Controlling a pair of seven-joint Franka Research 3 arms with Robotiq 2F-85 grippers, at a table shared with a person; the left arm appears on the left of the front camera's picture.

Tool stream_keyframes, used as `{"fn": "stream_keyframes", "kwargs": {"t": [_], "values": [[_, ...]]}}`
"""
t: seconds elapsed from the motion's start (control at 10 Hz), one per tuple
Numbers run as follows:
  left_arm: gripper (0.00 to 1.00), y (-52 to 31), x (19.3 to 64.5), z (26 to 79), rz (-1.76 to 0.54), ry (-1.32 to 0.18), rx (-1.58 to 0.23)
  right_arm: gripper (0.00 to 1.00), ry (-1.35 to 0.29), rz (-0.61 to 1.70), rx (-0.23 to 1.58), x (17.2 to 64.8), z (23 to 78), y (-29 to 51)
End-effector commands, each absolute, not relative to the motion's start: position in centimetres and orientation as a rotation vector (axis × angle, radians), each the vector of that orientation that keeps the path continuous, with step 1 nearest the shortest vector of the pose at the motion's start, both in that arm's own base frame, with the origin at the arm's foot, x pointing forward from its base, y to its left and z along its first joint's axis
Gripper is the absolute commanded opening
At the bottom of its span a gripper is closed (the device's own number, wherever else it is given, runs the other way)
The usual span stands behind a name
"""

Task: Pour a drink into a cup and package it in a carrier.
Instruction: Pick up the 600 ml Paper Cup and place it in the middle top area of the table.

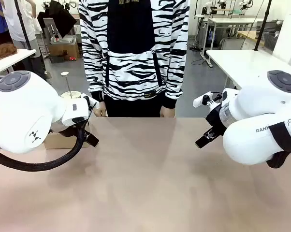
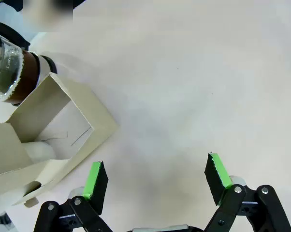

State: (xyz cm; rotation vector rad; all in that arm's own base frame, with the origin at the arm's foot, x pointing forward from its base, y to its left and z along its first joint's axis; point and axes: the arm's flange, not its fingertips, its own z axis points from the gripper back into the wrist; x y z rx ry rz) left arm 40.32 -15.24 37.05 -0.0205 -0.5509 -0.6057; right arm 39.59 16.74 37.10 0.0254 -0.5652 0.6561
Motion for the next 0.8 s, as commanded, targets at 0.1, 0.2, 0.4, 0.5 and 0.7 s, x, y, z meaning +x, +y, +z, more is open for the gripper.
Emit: {"fn": "stream_keyframes", "kwargs": {"t": [0.1,0.2,0.4,0.5,0.7], "values": [[1.0,-15.24,40.31,37.05,-0.606,-0.551,-0.021,1.0,-0.565,0.656,0.025,39.59,37.1,16.74],[1.0,-15.24,40.31,37.05,-0.606,-0.551,-0.021,1.0,-0.565,0.656,0.025,39.59,37.1,16.74],[1.0,-15.24,40.31,37.05,-0.606,-0.551,-0.021,1.0,-0.565,0.656,0.025,39.59,37.1,16.74],[1.0,-15.24,40.31,37.05,-0.606,-0.551,-0.021,1.0,-0.565,0.656,0.025,39.59,37.1,16.74],[1.0,-15.24,40.31,37.05,-0.606,-0.551,-0.021,1.0,-0.565,0.656,0.025,39.59,37.1,16.74]]}}
